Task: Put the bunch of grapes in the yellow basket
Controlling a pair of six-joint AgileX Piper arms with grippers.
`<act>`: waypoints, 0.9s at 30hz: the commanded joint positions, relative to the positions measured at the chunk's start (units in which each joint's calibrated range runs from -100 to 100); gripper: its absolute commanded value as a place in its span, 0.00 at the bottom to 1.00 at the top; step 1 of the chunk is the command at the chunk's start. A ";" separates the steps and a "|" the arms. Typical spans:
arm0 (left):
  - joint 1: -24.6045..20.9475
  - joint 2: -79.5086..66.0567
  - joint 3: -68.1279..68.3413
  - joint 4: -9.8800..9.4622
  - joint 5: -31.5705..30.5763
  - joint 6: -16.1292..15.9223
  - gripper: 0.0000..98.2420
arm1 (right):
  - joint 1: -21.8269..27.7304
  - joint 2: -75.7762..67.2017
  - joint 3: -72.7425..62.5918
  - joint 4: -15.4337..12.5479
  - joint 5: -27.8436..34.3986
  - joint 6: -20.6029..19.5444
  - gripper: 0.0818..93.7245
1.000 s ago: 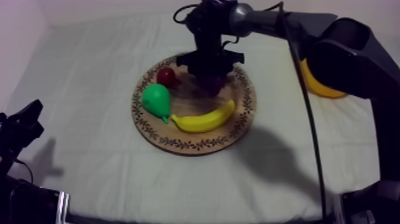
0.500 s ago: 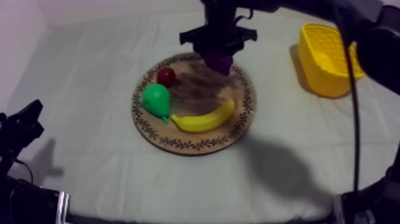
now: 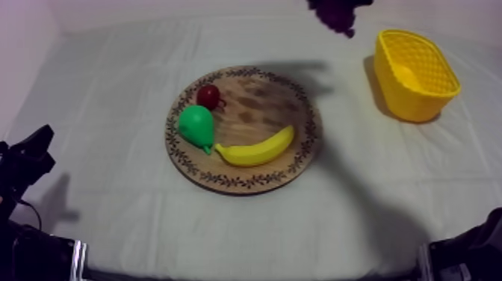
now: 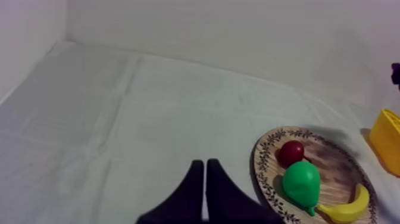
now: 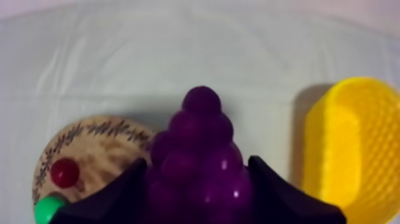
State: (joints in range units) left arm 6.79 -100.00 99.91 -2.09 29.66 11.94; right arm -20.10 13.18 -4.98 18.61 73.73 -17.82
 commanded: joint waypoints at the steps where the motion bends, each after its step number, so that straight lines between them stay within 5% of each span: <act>1: -0.02 0.00 -0.02 0.01 0.00 0.00 0.00 | 2.26 -2.85 1.36 0.09 -2.62 1.46 0.33; 27: -0.02 0.00 -0.02 0.01 0.00 0.00 0.00 | 21.65 -7.64 20.84 -0.21 -29.50 15.57 0.33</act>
State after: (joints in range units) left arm 6.79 -100.00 99.91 -2.09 29.66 11.94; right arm 0.68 5.33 15.02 18.42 45.92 -3.03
